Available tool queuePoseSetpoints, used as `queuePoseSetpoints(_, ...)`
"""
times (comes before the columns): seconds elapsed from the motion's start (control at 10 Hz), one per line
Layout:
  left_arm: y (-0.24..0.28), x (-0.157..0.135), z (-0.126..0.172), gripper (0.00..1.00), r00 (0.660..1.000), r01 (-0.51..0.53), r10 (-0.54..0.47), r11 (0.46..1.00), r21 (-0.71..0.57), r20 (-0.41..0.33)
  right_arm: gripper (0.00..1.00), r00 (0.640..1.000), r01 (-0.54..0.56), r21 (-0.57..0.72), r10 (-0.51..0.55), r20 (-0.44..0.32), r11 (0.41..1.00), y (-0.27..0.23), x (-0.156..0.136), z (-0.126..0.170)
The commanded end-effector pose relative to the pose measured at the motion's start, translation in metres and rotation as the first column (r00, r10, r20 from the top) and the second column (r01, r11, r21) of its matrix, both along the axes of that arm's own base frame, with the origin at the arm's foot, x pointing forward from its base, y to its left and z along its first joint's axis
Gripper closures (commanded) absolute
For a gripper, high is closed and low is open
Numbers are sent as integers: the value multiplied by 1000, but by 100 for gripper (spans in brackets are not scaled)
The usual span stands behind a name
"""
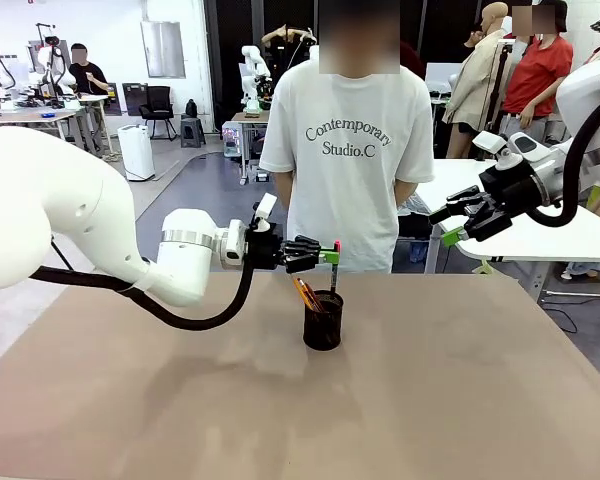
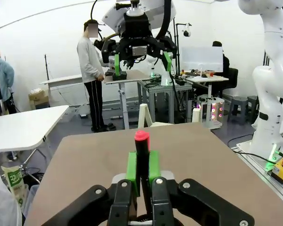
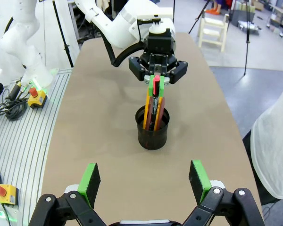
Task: Place the pens into the pen holder.
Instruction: Pick up a writing instrument from the table and place it into the Pen holder.
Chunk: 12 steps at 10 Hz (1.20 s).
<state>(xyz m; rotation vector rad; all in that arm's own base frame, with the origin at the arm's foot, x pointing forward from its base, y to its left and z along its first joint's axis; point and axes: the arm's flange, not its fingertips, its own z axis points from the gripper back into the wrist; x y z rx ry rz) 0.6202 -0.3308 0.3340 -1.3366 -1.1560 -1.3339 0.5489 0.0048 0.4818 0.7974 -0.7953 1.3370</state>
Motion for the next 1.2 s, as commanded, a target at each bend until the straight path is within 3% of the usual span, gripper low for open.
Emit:
queuePoseSetpoints(0.0, -1, 6, -1, 100, 1000, 5, -5, 1000, 17, -29, 0, 1000, 4, 1, -4, -12, 1000, 2, 3, 5)
queuePoseSetpoints(0.1, -1, 7, -4, 100, 999, 7, -6, 1000, 16, -36, 0, 1000, 4, 1, -4, -12, 1000, 2, 3, 5)
queuePoseSetpoints(0.6, 4, 6, 2, 5, 1000, 4, -4, 1000, -3, -22, 0, 1000, 4, 1, -4, -12, 1000, 2, 3, 5)
queuePoseSetpoints(0.7, 4, 6, 2, 0, 1000, 3, -3, 1000, -2, -21, 0, 1000, 4, 1, -4, -12, 1000, 2, 3, 5)
queuePoseSetpoints(1.1, 6, 2, 5, 0, 1000, -1, 1, 1000, 22, 6, 0, 1000, 4, 1, -4, -12, 1000, 2, 3, 5)
